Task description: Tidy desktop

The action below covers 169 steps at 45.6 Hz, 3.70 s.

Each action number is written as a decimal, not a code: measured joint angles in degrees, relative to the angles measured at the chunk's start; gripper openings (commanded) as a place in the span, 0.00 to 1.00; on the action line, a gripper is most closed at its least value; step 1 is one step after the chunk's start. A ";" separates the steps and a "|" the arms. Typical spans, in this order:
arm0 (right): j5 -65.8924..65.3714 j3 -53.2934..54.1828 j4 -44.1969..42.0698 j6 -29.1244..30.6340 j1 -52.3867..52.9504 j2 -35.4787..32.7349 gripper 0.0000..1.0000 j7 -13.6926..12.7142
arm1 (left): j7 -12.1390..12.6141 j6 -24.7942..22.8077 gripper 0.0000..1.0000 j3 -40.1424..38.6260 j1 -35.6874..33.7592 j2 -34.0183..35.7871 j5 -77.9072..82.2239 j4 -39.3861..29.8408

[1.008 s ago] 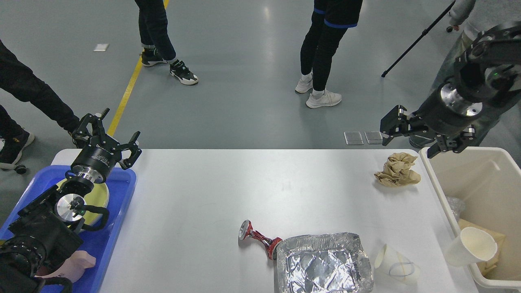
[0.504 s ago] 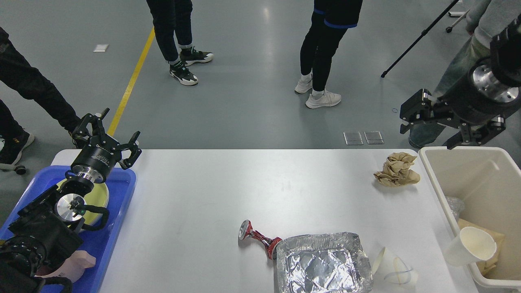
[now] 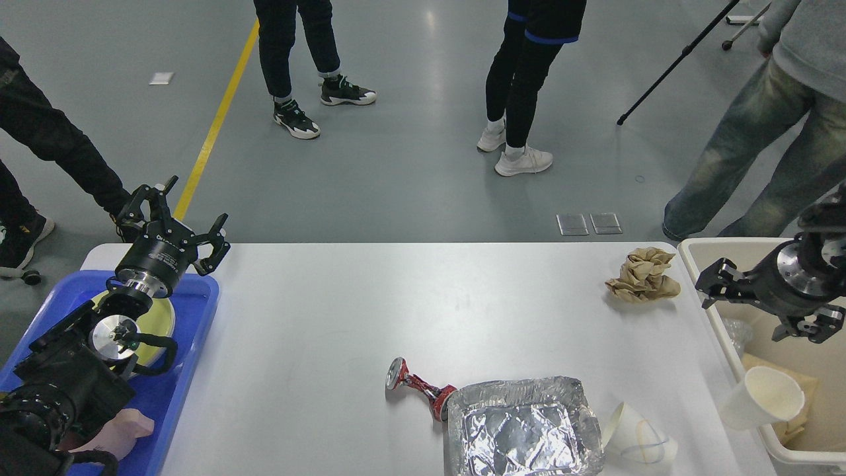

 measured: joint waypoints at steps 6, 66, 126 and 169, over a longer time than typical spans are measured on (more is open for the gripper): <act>-0.05 1.37 -1.35 -0.64 -3.87 -1.03 1.00 0.00 | 0.00 0.00 0.96 0.00 0.00 0.00 0.00 0.00; -2.99 6.54 -2.80 -20.51 -19.64 2.45 0.00 0.10 | 0.00 0.00 0.96 -0.02 -0.04 0.00 0.03 0.00; -3.36 5.25 11.68 0.30 32.42 -14.45 0.00 -0.45 | 0.00 0.00 0.96 0.00 0.00 0.00 -0.01 0.00; -2.96 8.16 -9.73 -16.47 7.39 -13.15 0.00 -0.44 | 0.00 0.00 0.96 0.00 -0.03 0.00 0.01 0.00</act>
